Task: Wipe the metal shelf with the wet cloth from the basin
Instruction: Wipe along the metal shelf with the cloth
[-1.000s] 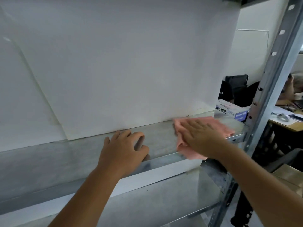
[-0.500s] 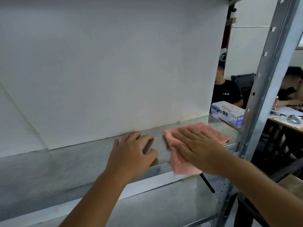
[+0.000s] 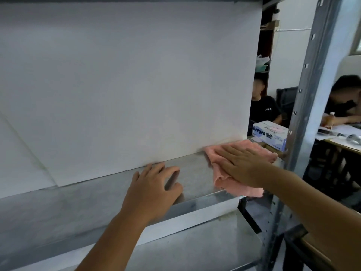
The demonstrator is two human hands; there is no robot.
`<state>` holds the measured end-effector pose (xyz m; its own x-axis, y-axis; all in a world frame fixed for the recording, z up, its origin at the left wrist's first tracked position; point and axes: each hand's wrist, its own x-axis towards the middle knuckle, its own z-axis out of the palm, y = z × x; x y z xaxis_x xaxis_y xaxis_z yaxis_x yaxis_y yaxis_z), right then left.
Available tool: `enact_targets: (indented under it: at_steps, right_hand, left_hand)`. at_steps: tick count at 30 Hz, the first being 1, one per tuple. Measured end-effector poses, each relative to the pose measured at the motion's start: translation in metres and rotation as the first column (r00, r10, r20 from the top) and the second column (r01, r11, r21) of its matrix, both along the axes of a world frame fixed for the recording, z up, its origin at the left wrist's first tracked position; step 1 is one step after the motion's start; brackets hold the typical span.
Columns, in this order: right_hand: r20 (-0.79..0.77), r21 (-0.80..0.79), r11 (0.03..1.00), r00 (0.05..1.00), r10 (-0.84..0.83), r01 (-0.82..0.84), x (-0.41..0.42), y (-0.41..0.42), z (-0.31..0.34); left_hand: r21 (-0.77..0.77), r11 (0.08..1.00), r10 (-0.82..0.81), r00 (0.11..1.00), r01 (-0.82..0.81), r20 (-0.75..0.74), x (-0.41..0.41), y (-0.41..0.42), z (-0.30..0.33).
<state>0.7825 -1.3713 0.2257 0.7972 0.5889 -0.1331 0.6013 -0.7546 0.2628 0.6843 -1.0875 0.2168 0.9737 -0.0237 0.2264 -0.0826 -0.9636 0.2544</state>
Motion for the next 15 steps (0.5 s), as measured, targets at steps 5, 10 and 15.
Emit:
enact_targets:
  at_steps: [5, 10, 15]
  right_hand:
    - [0.103, -0.035, 0.998, 0.993, 0.057, -0.054, -0.029, -0.028, -0.017]
    - [0.002, 0.047, 0.998, 1.0, -0.028, 0.028, -0.003, -0.02, 0.009]
    - [0.065, -0.042, 0.999, 0.998, -0.003, 0.006, -0.01, -0.036, -0.015]
  left_hand:
    - [-0.011, 1.0, 0.0, 1.0, 0.0, 0.005, -0.003, 0.0, 0.0]
    - [-0.003, 1.0, -0.005, 1.0, 0.005, 0.0, -0.003, -0.002, 0.003]
    - [-0.016, 1.0, -0.008, 1.0, 0.008, 0.003, -0.004, -0.003, 0.002]
